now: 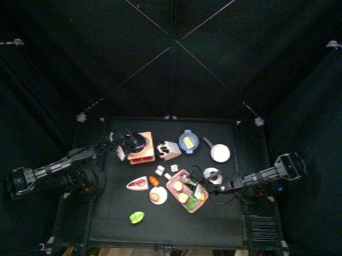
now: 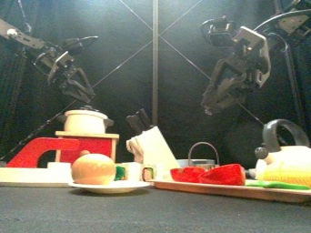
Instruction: Move starfruit to cutting position in front middle
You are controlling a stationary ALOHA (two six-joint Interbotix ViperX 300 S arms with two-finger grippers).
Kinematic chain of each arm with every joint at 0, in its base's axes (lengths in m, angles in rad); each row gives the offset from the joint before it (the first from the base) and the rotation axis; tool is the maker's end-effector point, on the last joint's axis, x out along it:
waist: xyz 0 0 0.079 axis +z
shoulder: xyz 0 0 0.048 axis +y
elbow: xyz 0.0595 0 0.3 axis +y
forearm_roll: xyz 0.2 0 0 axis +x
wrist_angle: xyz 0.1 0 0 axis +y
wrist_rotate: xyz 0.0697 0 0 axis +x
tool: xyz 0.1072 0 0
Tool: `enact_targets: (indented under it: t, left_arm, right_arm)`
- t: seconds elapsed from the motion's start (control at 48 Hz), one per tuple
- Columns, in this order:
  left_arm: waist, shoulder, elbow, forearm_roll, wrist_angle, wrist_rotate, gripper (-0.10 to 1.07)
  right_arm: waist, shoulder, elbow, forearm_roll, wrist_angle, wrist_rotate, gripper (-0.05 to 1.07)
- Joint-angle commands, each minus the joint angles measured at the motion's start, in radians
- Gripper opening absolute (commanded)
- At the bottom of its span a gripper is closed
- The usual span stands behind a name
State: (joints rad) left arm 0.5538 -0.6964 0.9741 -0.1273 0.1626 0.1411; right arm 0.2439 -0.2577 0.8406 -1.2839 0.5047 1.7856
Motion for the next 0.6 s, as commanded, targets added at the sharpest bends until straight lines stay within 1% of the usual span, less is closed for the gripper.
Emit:
enact_targets:
  t: [0.0, 0.125, 0.25, 0.396, 0.458, 0.583]
  left_arm:
    - [-0.054, -0.023, -0.017, -0.015, 0.018, -0.002, 0.86]
    - [-0.172, -0.048, -0.021, -0.075, 0.071, -0.002, 0.85]
    - [-0.296, -0.049, -0.06, -0.123, 0.147, -0.003, 0.85]
    - [-0.39, -0.025, -0.12, -0.14, 0.255, -0.005, 0.85]
    - [-0.425, -0.003, -0.144, -0.137, 0.285, -0.008, 0.85]
    - [-0.497, 0.06, -0.19, -0.132, 0.331, -0.052, 0.85]
  right_arm:
    - [0.0, -0.011, -0.02, 0.0, -0.002, -0.002, 0.8]
    - [-0.002, -0.012, -0.021, -0.002, -0.002, -0.002, 0.8]
    - [-0.003, -0.011, -0.025, -0.002, -0.002, 0.0, 0.8]
    - [-0.002, -0.011, -0.025, 0.002, -0.002, 0.002, 0.8]
    - [-0.002, -0.011, -0.025, 0.003, -0.002, 0.002, 0.8]
    - [0.002, -0.011, -0.023, 0.005, -0.002, 0.002, 0.8]
